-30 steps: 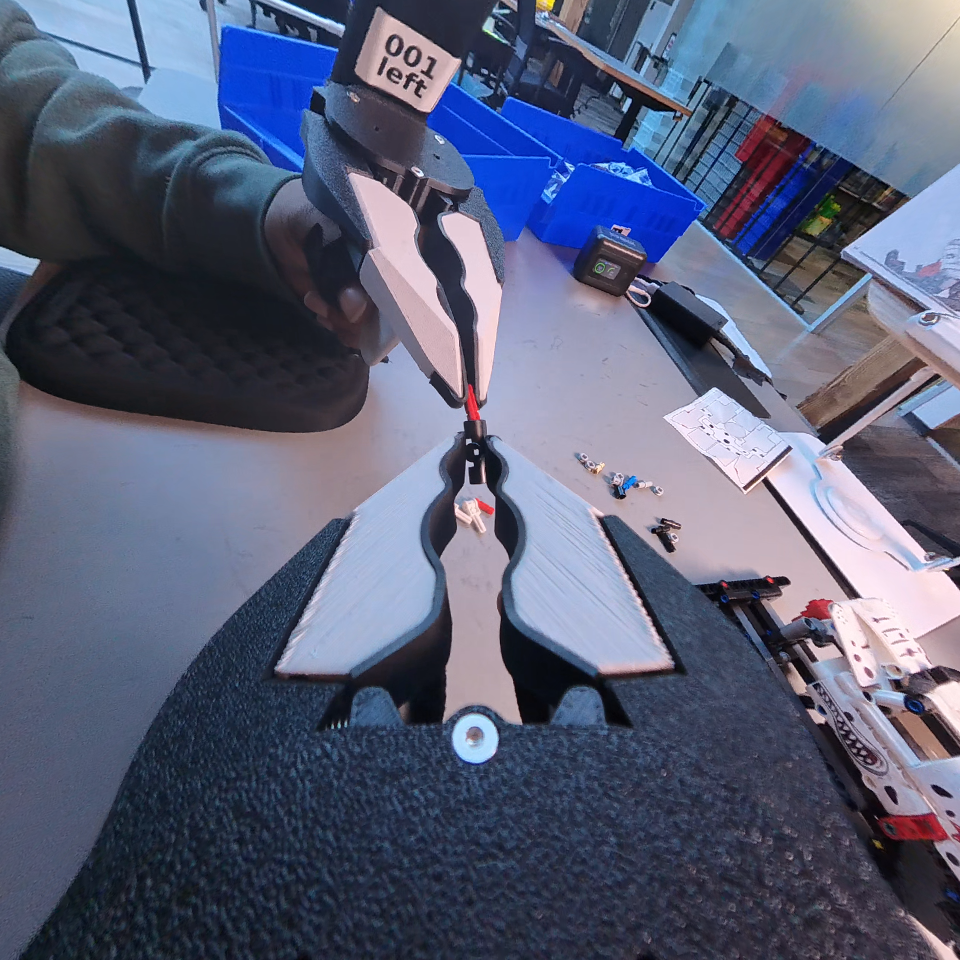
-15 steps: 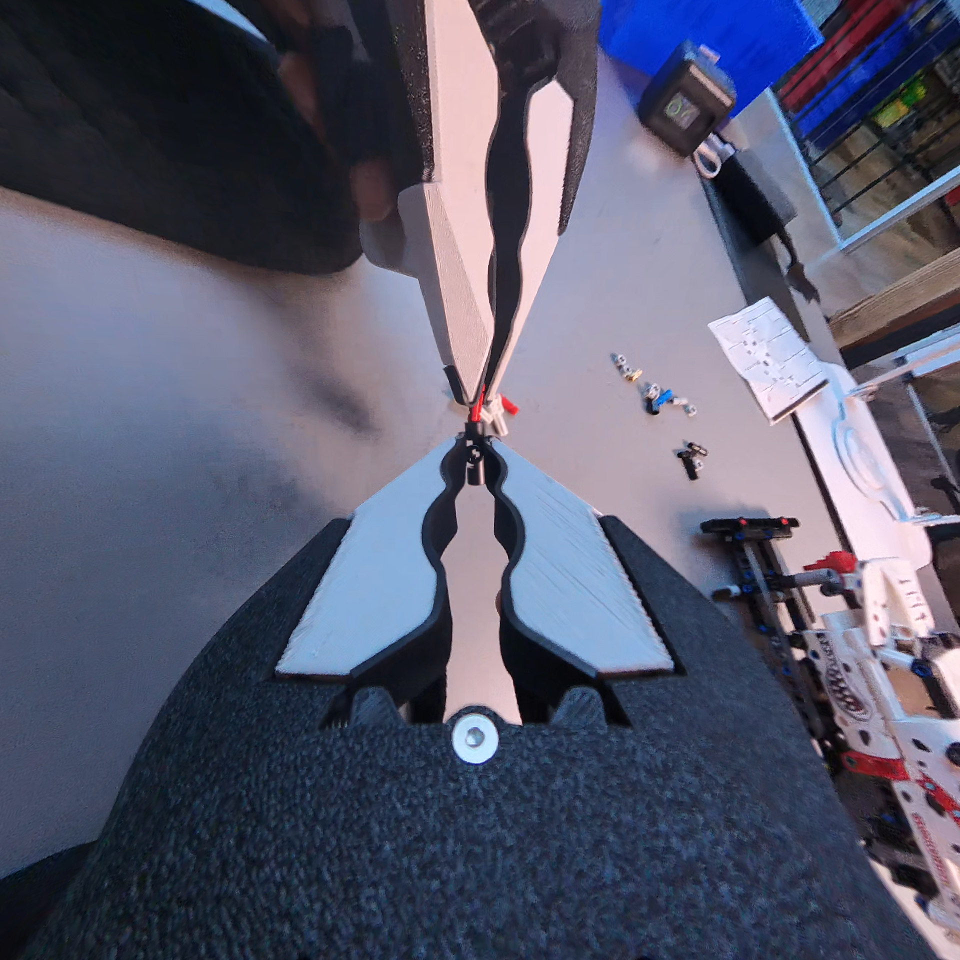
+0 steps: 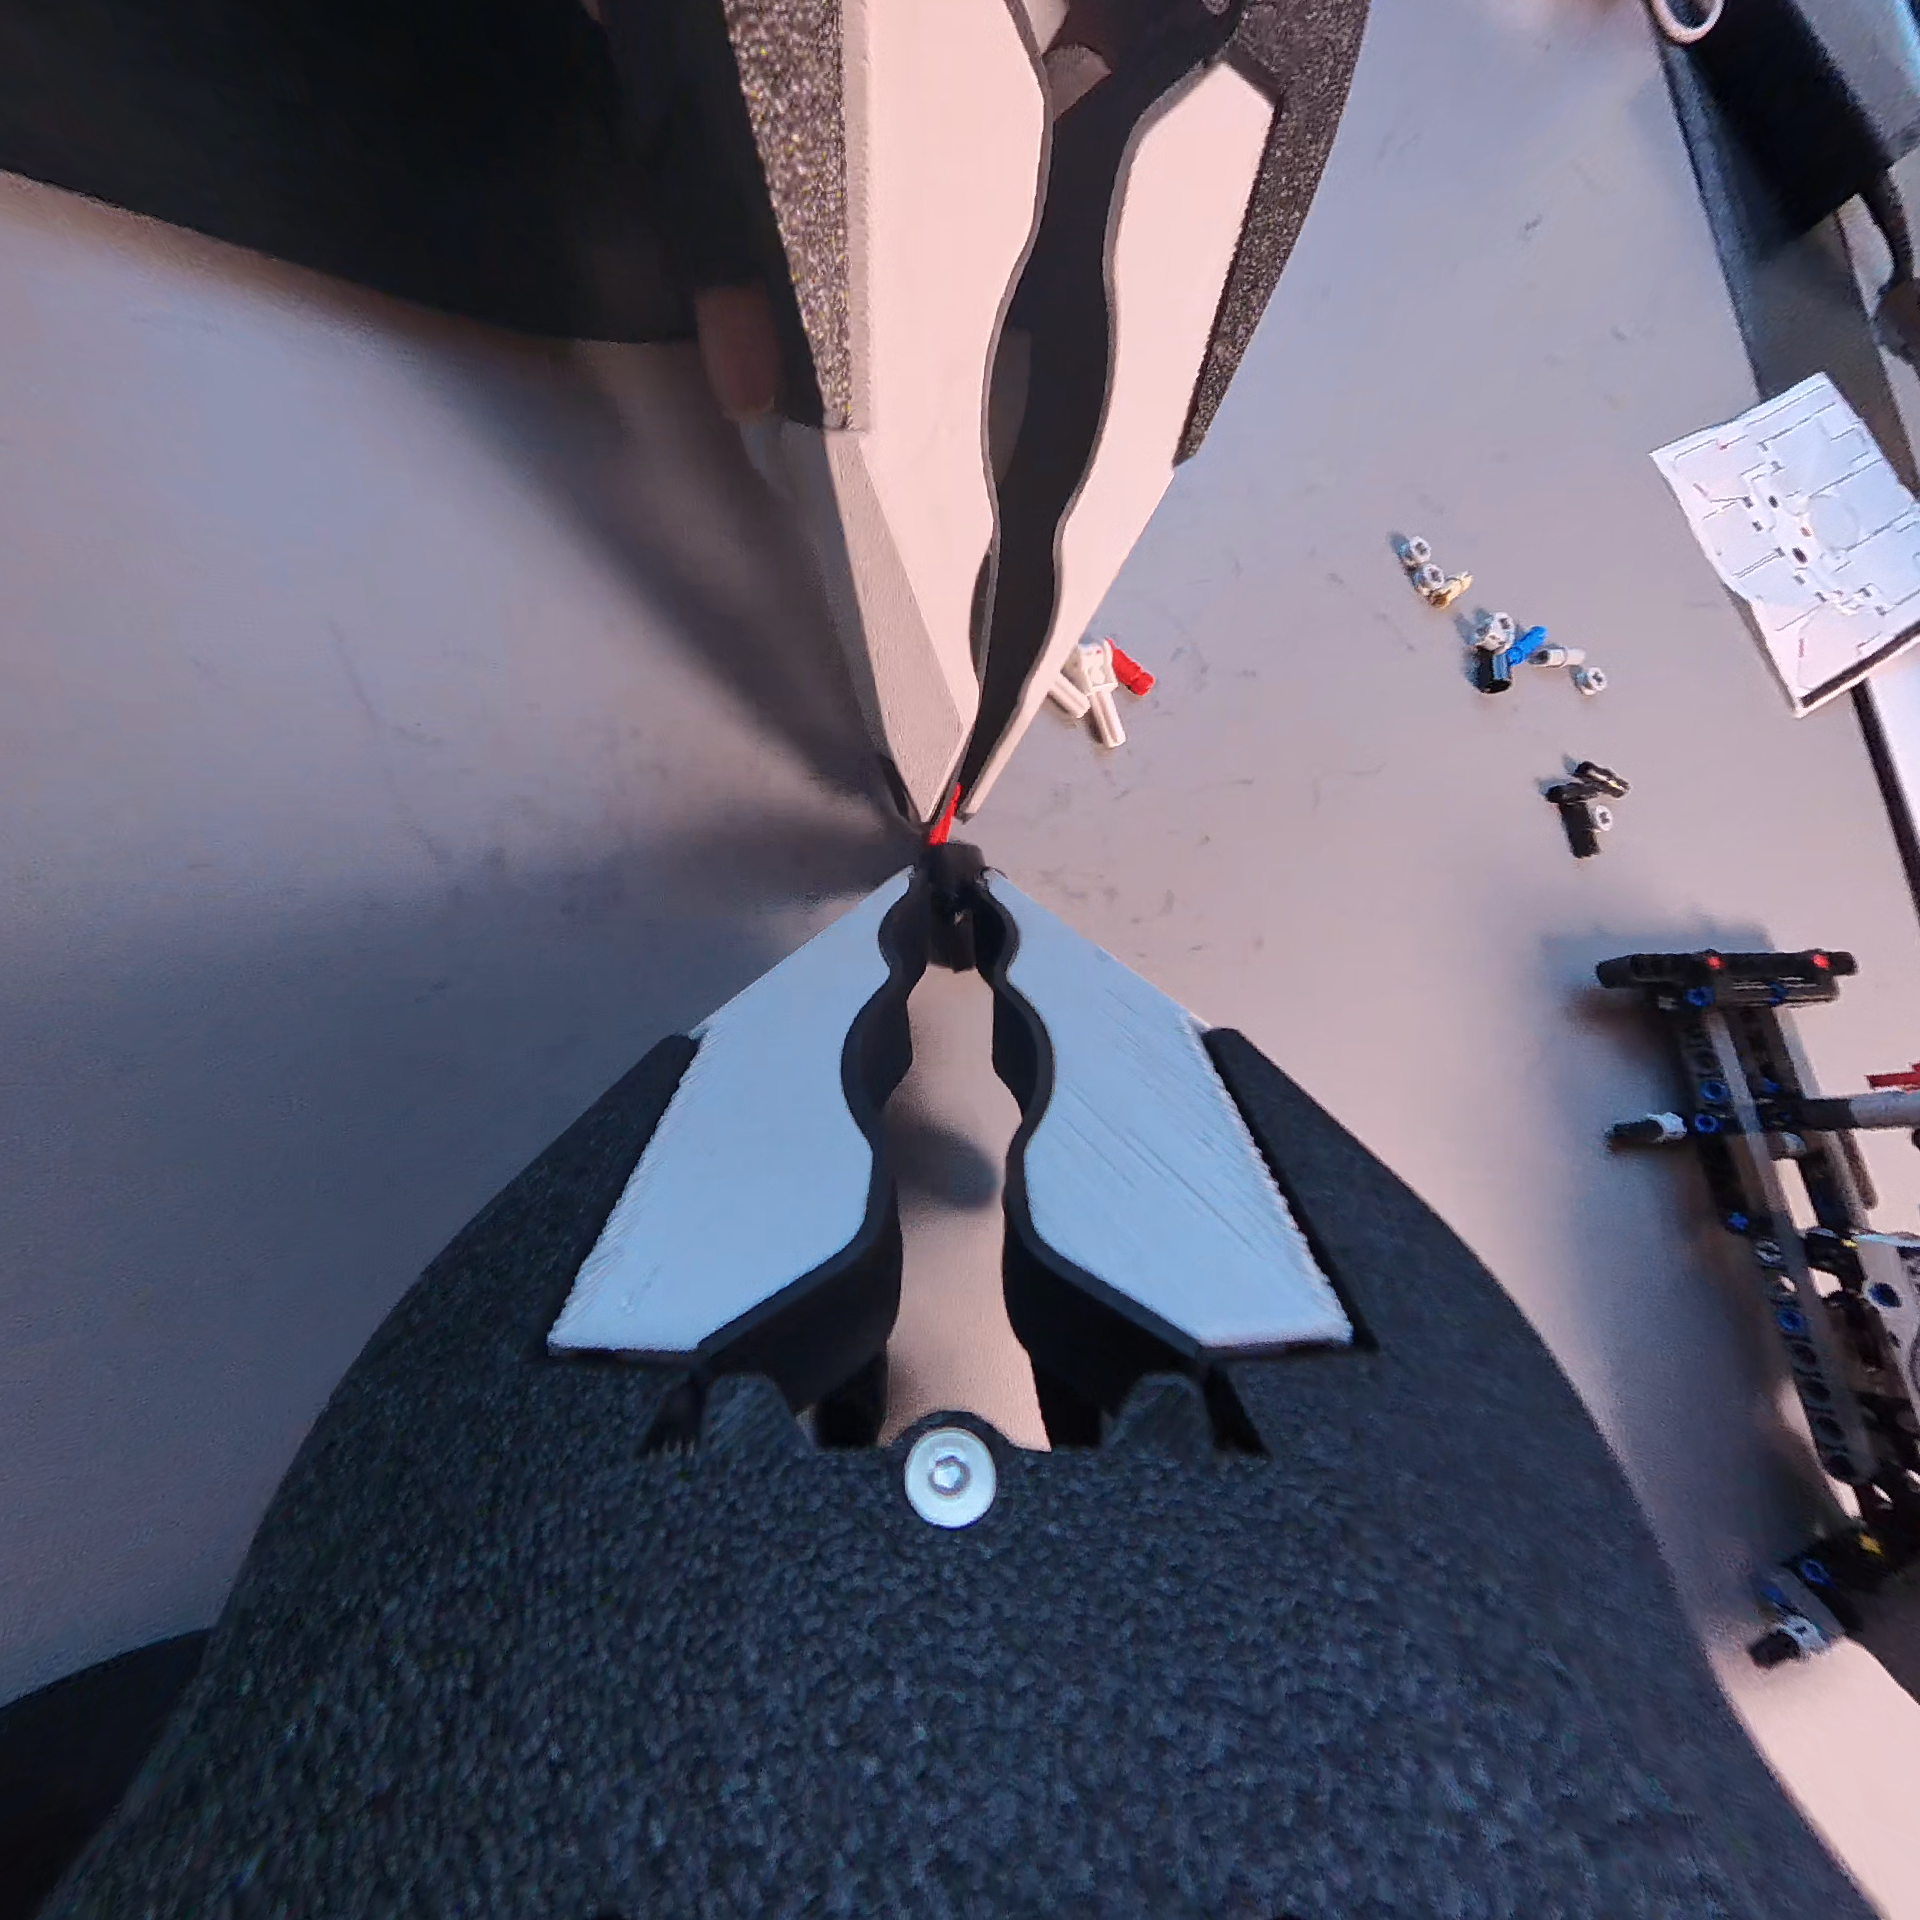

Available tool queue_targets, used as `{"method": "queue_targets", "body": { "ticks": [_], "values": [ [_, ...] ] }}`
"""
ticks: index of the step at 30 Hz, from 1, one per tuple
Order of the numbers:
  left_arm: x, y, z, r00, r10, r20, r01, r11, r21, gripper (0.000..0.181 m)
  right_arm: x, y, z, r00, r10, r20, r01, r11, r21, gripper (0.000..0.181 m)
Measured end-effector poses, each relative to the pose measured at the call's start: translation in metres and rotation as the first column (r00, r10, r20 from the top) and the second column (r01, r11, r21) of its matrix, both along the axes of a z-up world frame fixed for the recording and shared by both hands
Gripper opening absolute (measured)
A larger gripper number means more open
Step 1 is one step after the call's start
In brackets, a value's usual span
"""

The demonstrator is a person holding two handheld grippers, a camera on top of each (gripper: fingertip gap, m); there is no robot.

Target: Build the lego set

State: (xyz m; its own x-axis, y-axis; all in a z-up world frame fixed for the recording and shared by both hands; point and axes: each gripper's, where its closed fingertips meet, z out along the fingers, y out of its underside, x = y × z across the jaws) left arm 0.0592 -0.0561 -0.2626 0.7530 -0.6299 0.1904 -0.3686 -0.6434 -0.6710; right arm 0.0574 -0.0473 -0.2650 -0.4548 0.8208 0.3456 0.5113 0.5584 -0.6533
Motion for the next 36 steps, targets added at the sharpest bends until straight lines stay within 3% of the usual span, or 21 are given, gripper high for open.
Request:
{"method": "queue_targets", "body": {
  "ticks": [14,22,26,29,33,36],
  "values": [
    [-0.001,0.0,0.009,1.0,0.003,0.013,-0.004,0.999,0.054,0.002,0.0,0.006,-0.002,0.946,0.242,0.218,-0.224,0.969,-0.103,0.028],
    [-0.015,-0.001,0.023,0.996,0.033,0.084,-0.041,0.995,0.091,0.002,0.0,0.003,-0.005,0.915,0.307,0.262,-0.24,0.936,-0.258,0.013],
    [-0.018,-0.001,0.035,0.987,0.037,0.155,-0.055,0.992,0.115,0.002,-0.004,0.002,0.0,0.962,0.221,0.161,-0.177,0.952,-0.249,0.008],
    [-0.021,0.0,0.051,0.969,0.039,0.246,-0.079,0.985,0.154,0.002,-0.01,0.003,0.028,0.996,0.087,-0.007,-0.083,0.93,-0.358,0.005],
    [-0.02,-0.002,0.082,0.913,-0.004,0.408,-0.086,0.975,0.204,0.002,-0.011,0.003,0.064,0.978,-0.063,-0.199,-0.019,0.924,-0.382,0.005],
    [-0.015,-0.006,0.09,0.887,-0.033,0.461,-0.069,0.977,0.202,0.001,-0.008,-0.003,0.075,0.963,-0.051,-0.266,-0.033,0.953,-0.302,0.006]
  ]
}}
